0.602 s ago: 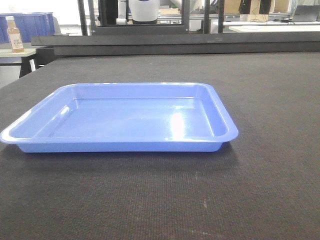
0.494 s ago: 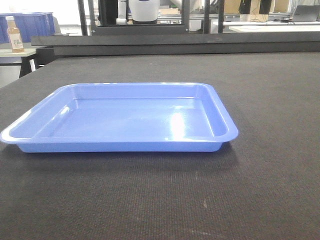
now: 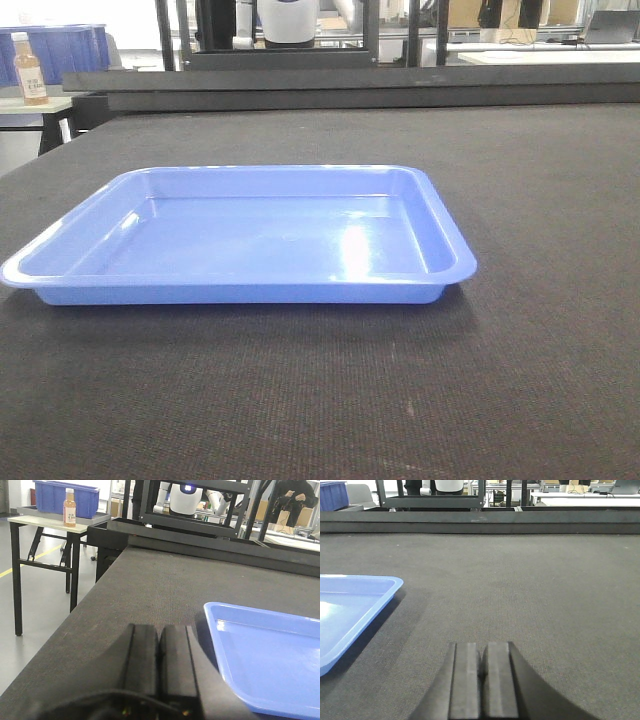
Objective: Grab blue tray and place on right shelf
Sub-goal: 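Lower both grippers toward the opposite rims of the light blue tray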
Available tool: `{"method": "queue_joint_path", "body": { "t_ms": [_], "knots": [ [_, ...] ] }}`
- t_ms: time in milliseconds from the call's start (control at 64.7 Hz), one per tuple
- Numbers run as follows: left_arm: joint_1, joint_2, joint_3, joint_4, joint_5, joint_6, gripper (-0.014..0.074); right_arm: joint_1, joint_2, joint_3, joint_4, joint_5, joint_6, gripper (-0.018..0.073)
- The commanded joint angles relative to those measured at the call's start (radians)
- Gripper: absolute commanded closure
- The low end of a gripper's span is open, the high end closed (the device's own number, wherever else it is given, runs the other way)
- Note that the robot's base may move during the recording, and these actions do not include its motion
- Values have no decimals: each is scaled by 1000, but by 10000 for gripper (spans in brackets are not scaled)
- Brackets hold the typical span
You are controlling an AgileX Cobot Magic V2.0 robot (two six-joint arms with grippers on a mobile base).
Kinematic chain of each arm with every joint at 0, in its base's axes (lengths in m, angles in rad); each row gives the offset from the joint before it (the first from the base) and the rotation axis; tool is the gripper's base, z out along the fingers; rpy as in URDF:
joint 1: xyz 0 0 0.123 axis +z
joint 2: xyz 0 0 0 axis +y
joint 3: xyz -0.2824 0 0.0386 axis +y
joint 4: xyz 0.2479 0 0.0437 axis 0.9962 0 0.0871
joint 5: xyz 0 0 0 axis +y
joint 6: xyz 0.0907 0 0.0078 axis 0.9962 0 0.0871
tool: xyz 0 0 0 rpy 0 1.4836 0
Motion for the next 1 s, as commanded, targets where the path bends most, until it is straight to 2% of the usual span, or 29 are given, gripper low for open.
{"method": "queue_joint_path", "body": {
  "t_ms": [0,201,293,386,448,541,618,695,803,911,989],
  "knots": [
    [2,-13,29,2,-104,-6,645,3,-20,-22,-4,-95,-5,503],
    [2,-13,29,2,-113,-6,645,2,-20,-22,-4,-143,-5,503],
    [2,-8,26,2,-191,-6,645,2,-20,-39,-3,-212,-5,503],
    [2,-8,-23,2,-260,-6,645,2,-20,-127,-3,-188,-5,503],
    [2,-5,-108,4,-182,-6,645,2,-12,-210,-3,-133,-5,503],
    [0,34,-303,54,53,-6,641,2,26,-372,-3,-8,-5,501],
    [0,102,-465,67,237,12,608,2,95,-489,-3,92,-5,493],
    [0,181,-577,65,348,24,522,2,166,-559,-3,124,-5,394],
    [0,293,-687,36,456,24,354,2,297,-609,-3,160,-5,134],
    [0,390,-737,5,485,24,248,16,420,-632,-3,157,-5,-77],
    [-2,461,-776,-47,505,46,232,50,490,-670,2,158,-5,-65]
  ]
}}
